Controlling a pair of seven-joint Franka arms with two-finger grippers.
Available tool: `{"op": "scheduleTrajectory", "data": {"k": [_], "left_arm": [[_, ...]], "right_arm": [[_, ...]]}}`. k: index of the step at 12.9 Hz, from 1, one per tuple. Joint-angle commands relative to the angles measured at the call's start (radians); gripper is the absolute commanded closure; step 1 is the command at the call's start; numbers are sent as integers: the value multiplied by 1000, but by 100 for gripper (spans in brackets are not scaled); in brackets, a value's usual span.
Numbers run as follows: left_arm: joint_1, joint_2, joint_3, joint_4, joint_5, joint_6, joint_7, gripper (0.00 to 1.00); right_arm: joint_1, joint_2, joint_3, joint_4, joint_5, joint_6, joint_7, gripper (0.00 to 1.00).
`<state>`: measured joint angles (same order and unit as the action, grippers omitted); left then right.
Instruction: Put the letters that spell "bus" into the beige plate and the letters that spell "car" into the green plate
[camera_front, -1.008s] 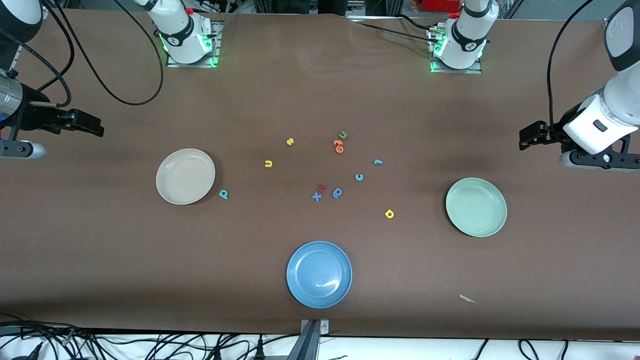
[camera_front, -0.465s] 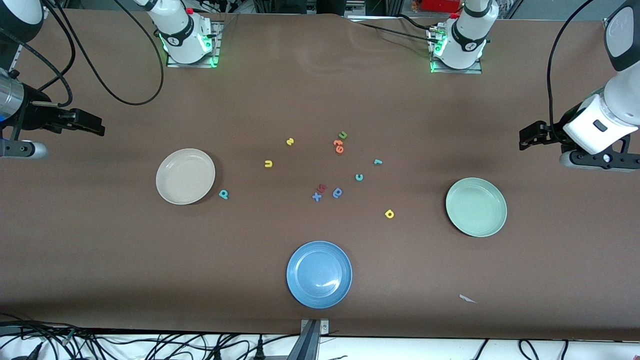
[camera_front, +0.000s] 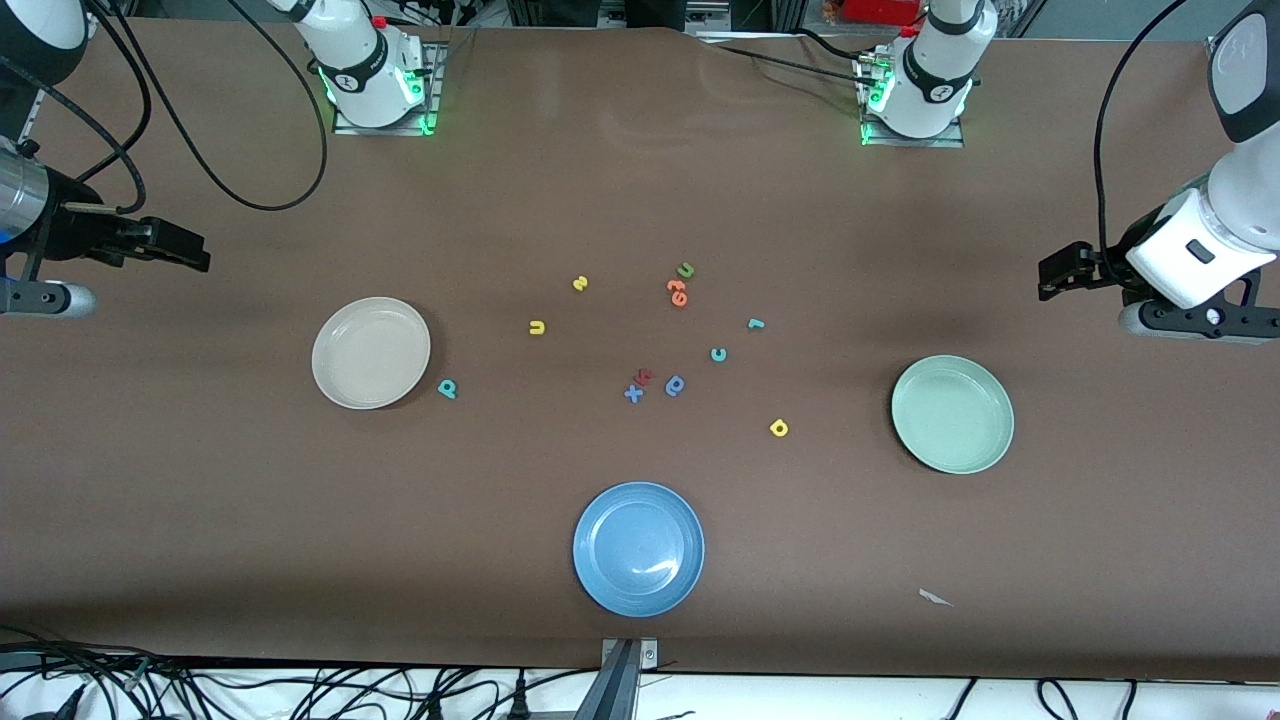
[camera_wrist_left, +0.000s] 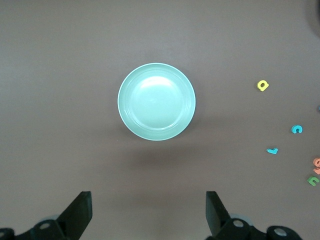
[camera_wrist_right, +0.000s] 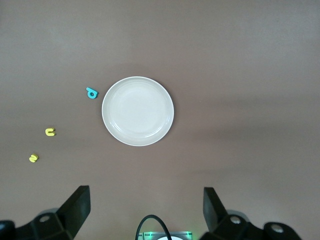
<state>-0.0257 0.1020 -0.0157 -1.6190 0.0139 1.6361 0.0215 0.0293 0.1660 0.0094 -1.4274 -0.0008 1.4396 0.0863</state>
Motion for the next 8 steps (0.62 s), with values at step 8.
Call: {"op": "scheduleTrajectory", "data": {"k": [8], "left_arm": [[1,-5,0,-2,-12,4,11,0]], "right_arm": [[1,-11,4,-8,-10,-7,-2,0]]}}
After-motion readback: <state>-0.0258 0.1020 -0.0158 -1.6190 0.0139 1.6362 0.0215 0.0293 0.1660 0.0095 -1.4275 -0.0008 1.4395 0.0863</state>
